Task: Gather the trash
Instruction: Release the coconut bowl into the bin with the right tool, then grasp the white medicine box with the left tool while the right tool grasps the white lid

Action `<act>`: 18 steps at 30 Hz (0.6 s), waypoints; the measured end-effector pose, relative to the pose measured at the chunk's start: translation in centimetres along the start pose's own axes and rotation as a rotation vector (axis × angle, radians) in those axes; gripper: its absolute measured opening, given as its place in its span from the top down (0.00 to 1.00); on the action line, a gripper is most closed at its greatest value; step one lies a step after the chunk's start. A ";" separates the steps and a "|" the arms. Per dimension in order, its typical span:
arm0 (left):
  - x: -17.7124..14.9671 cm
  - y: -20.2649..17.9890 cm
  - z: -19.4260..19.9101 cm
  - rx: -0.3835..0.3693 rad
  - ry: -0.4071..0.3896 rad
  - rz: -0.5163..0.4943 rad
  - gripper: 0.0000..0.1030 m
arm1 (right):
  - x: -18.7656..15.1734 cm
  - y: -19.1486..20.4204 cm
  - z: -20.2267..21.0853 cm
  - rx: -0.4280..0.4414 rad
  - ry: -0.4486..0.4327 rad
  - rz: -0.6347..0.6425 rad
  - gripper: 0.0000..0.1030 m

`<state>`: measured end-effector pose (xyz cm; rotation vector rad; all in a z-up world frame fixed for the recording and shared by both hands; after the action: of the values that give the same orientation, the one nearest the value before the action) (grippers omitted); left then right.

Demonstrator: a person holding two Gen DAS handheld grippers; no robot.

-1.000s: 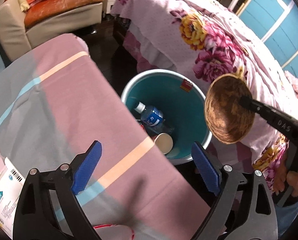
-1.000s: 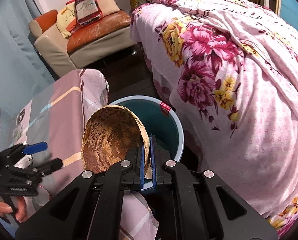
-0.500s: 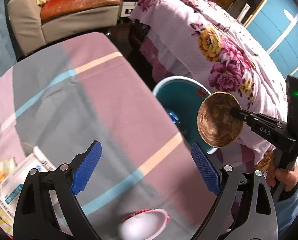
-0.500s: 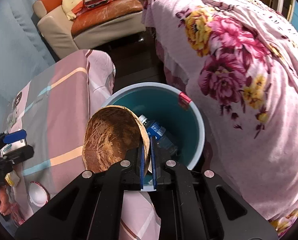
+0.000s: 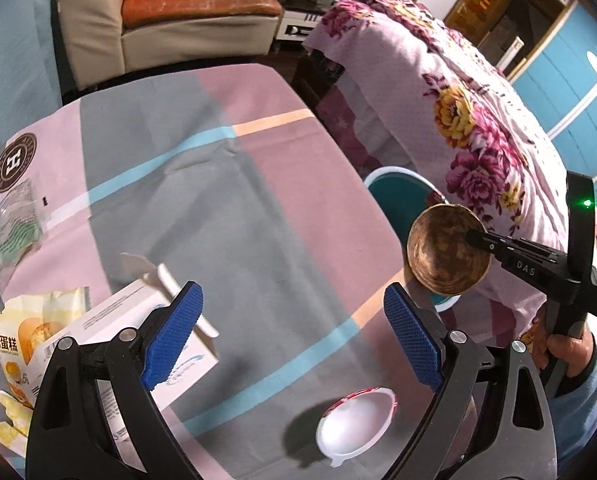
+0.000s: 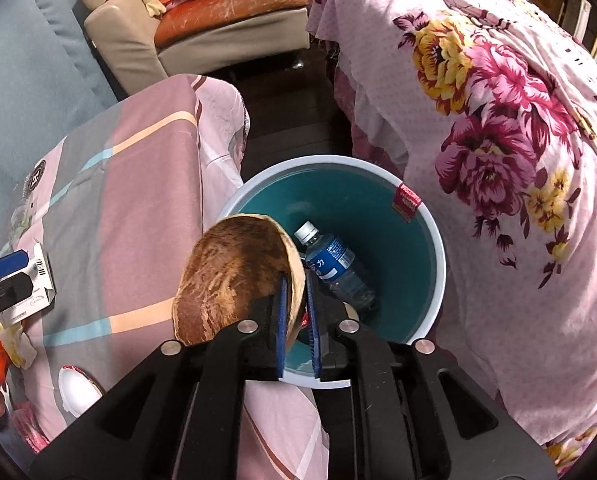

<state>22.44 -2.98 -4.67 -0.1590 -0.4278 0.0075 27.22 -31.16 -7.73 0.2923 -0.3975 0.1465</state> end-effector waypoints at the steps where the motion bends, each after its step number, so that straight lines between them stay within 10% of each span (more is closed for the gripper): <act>1: 0.0 0.2 0.0 0.001 0.000 0.003 0.10 | 0.0 0.1 0.0 0.004 0.004 -0.002 0.81; 18: -2.4 3.4 3.1 0.009 -0.039 0.053 0.10 | -0.5 4.3 4.2 -0.089 -0.066 0.064 0.28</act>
<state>19.06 0.74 -3.38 -0.1611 -0.4628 0.0644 24.45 -28.43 -3.15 0.1976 -0.4781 0.1820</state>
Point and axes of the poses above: each gripper's, at about its wrist camera, not at the fingertips, and z roughly against the way its jaws point, y to its left, x to its top, the point moved 2 cm from there along -z, roughly the way its jaws point, and after that the axes turned 8 degrees about x, right-handed, at the moved point
